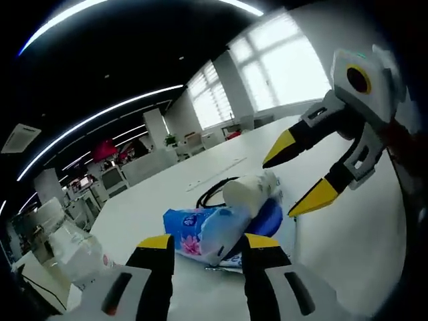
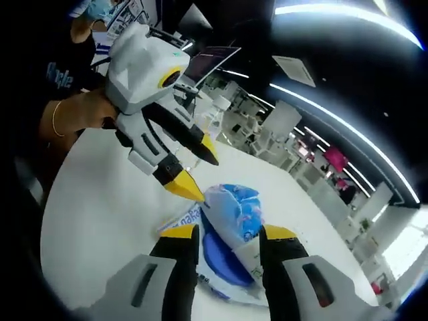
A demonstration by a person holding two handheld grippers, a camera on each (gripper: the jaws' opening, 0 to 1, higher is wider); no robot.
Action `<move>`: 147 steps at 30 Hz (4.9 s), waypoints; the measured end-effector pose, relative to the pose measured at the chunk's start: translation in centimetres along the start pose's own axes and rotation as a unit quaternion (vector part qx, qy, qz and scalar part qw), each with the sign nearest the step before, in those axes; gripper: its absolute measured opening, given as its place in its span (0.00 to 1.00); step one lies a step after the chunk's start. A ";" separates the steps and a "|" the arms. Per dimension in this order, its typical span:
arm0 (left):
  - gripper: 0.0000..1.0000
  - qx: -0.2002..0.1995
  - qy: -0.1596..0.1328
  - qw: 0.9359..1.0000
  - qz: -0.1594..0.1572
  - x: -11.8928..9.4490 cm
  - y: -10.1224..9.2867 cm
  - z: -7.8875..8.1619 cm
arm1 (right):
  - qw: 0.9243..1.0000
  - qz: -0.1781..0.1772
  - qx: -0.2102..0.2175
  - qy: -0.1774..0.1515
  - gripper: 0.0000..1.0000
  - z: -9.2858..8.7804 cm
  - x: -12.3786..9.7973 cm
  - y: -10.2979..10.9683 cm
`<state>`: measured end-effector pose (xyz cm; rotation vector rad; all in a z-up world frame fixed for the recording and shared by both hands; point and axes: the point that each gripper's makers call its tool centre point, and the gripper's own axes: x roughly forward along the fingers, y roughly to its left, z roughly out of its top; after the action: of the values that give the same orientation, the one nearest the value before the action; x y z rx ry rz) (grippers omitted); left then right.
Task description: Arrange the tabletop items into an orderly group along one side of the table until the central work area is clear of visible clutter.
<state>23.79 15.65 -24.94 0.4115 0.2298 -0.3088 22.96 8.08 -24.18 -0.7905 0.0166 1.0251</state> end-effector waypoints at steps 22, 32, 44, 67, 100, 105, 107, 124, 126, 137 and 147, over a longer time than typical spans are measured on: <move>0.34 0.009 0.021 1.000 -0.014 3.0 0.0 -0.7 | 0.995 0.044 -0.044 0.079 0.24 -1.8 5.9 -0.4; 0.26 -0.009 0.032 0.999 -0.024 3.6 -0.1 -1.7 | 0.993 0.056 -0.009 0.106 0.21 -2.5 7.0 -0.7; 0.12 -0.011 0.047 0.998 -0.037 4.1 -0.2 -2.0 | 0.983 0.098 0.028 0.154 0.14 -3.7 7.7 0.1; 0.00 -0.036 0.002 0.999 -0.012 2.7 0.5 -0.3 | 0.994 0.067 0.003 0.081 0.00 -1.0 7.0 -0.8; 0.00 -0.013 -0.076 0.997 0.010 0.5 0.0 6.0 | 1.000 -0.005 0.020 0.013 0.00 2.5 1.8 -4.2; 0.00 -0.008 -0.084 0.996 0.003 0.9 -0.8 7.0 | 1.000 -0.018 0.019 0.011 0.00 2.3 0.6 -4.9; 0.00 -0.007 -0.088 0.996 0.001 1.0 -1.1 7.3 | 0.999 -0.024 0.020 0.011 0.00 2.1 0.1 -5.1; 0.00 -0.003 -0.132 0.990 -0.044 2.6 -4.7 10.8 | 0.995 -0.097 0.030 0.021 0.00 0.5 -4.8 -7.4; 0.00 -0.005 -0.135 0.989 -0.052 2.8 -5.2 11.2 | 0.994 -0.106 0.034 0.021 0.00 0.2 -5.4 -7.6; 0.00 -0.011 -0.167 0.982 -0.091 3.9 -8.7 13.7 | 0.985 -0.159 0.058 0.027 0.00 -1.9 -9.3 -8.9; 0.00 -0.040 -0.184 0.972 -0.138 5.3 -11.6 15.6 | 0.977 -0.191 0.080 0.043 0.00 -3.8 -12.0 -9.8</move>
<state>27.17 -2.36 -16.63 0.2348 -0.0654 -0.6389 25.27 -5.97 -16.86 -0.6580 0.0197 0.6160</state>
